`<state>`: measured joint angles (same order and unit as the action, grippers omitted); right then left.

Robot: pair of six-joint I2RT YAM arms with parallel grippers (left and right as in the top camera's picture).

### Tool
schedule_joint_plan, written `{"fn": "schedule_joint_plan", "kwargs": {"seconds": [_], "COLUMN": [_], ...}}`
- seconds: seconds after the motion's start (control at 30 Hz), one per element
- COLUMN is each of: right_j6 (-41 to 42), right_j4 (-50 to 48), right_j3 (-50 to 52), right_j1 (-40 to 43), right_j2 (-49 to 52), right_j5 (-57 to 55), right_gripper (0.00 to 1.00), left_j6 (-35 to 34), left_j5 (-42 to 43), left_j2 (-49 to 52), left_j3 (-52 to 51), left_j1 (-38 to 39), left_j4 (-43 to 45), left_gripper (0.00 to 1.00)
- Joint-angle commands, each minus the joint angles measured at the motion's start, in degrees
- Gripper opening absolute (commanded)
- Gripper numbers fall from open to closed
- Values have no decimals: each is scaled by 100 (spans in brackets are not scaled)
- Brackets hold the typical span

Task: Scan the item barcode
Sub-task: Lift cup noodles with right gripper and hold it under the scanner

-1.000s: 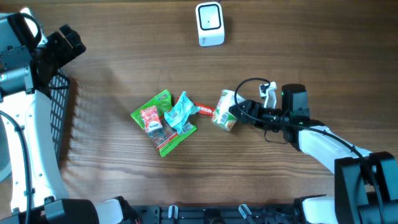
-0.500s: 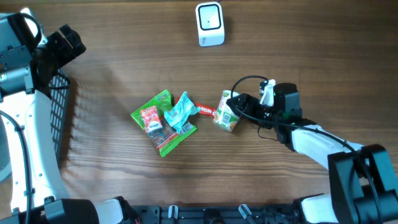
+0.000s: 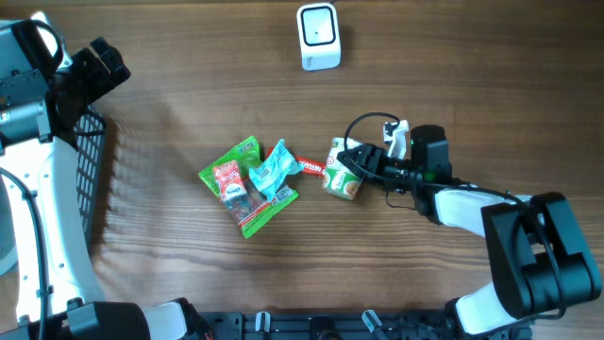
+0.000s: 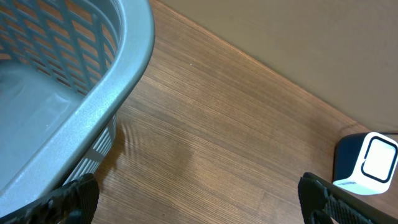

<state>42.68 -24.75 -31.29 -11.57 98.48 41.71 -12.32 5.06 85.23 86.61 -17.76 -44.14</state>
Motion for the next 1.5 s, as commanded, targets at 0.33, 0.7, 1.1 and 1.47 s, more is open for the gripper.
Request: {"fn": "schedule_joint_plan", "kwargs": {"seconds": [0.33, 0.7, 1.1, 1.47], "right_j6": [-522, -4301, -4671, -7141], "right_j4": [555, 7123, 7569, 4197], "right_j3": [24, -3880, -6822, -6848], "right_j1": [662, 649, -1014, -2396], "right_j2": [-2135, -2144, -1239, 1707], "right_j5": [2374, -881, -4741, -8771], "right_gripper": [66, 62, 60, 59], "left_j6": [-11, -11, -11, -11], "left_j5": [46, 46, 46, 46], "left_j2": [-15, -15, -13, -15], "left_j3": [83, 83, 83, 83], "left_j1": [-13, -13, -13, -15], "left_j4": [11, 11, 11, 11], "left_gripper": [100, 100, 100, 100]}}
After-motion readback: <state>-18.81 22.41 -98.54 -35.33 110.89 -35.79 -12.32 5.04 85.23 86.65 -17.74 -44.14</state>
